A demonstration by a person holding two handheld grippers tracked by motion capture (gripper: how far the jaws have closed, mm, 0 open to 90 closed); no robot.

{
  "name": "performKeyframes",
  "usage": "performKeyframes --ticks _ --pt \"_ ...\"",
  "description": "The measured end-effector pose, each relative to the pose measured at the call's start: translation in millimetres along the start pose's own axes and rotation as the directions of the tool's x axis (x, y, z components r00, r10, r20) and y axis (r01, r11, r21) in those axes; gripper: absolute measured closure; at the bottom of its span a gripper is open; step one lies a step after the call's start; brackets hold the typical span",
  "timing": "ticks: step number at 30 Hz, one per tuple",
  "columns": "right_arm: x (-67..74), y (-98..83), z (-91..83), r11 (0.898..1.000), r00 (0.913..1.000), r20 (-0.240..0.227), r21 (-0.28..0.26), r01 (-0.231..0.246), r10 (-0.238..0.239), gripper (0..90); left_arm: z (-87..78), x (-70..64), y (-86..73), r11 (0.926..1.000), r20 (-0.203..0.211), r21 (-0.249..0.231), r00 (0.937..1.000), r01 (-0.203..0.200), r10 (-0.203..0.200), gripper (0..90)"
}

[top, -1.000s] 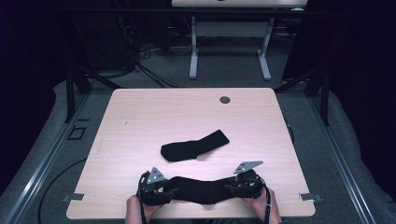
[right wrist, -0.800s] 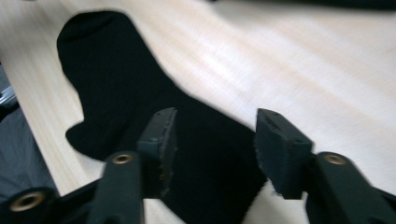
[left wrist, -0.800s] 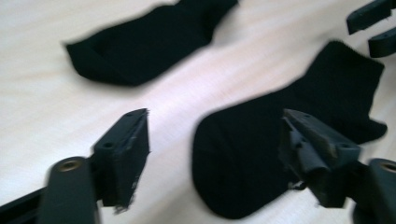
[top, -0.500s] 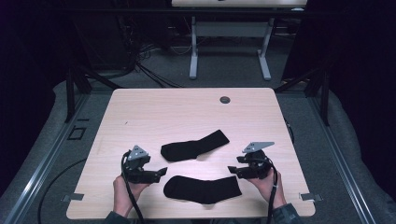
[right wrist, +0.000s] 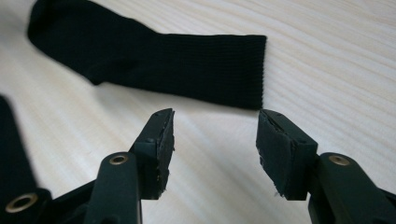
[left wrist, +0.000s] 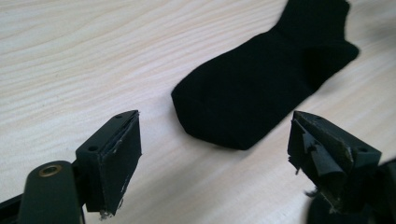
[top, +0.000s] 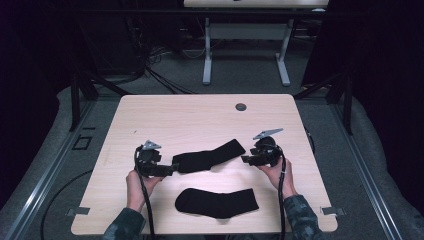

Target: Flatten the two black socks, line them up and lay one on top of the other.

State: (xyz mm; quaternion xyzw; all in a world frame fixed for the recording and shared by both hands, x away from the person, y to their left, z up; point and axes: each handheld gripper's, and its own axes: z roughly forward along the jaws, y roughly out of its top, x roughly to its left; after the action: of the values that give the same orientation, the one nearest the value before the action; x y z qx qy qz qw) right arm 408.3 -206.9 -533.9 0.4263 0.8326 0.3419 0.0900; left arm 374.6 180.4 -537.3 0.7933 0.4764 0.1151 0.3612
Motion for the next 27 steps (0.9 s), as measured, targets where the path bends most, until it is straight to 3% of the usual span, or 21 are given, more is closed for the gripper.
performKeyframes --ticks 4,6,11,18,20,21,25,27 --pt "-6.2 7.2 9.6 1.000 0.9998 0.018 -0.002 -0.013 0.013 48.3 12.5 2.5 2.2 0.9995 0.001 0.028 0.9999 0.011 -0.011 20.4" --pt "-7.5 11.1 14.1 1.000 0.9987 0.051 -0.016 -0.003 0.003 49.2 17.4 4.0 2.6 0.9991 -0.008 0.038 0.9998 0.020 -0.020 21.1" --pt "-17.8 23.0 24.1 0.999 0.9961 0.079 -0.031 -0.037 0.039 48.5 25.2 5.8 3.1 0.9980 -0.014 0.054 0.9993 0.034 -0.033 23.9" --pt "-25.6 37.3 44.7 0.998 0.9919 0.106 -0.003 -0.070 0.070 47.6 36.0 5.4 5.4 0.9973 -0.022 0.069 0.9995 0.024 -0.023 29.2" --pt "-27.5 40.5 51.1 0.997 0.9904 0.121 0.028 -0.071 0.067 48.1 39.8 4.6 5.8 0.9963 -0.029 0.081 0.9993 0.027 -0.025 31.6" --pt "-27.5 40.9 54.2 0.998 0.9910 0.119 0.021 -0.065 0.062 49.2 41.0 4.5 5.9 0.9962 -0.032 0.083 0.9993 0.024 -0.022 34.3" --pt "-25.1 40.5 64.3 0.995 0.9906 0.132 0.084 -0.045 0.034 54.7 43.2 4.5 5.9 0.9948 -0.036 0.101 0.9993 0.012 -0.009 41.8" --pt "-24.4 40.1 66.7 0.995 0.9917 0.119 0.084 -0.059 0.049 60.6 44.7 4.6 5.8 0.9939 -0.036 0.110 0.9993 0.007 -0.003 47.0"
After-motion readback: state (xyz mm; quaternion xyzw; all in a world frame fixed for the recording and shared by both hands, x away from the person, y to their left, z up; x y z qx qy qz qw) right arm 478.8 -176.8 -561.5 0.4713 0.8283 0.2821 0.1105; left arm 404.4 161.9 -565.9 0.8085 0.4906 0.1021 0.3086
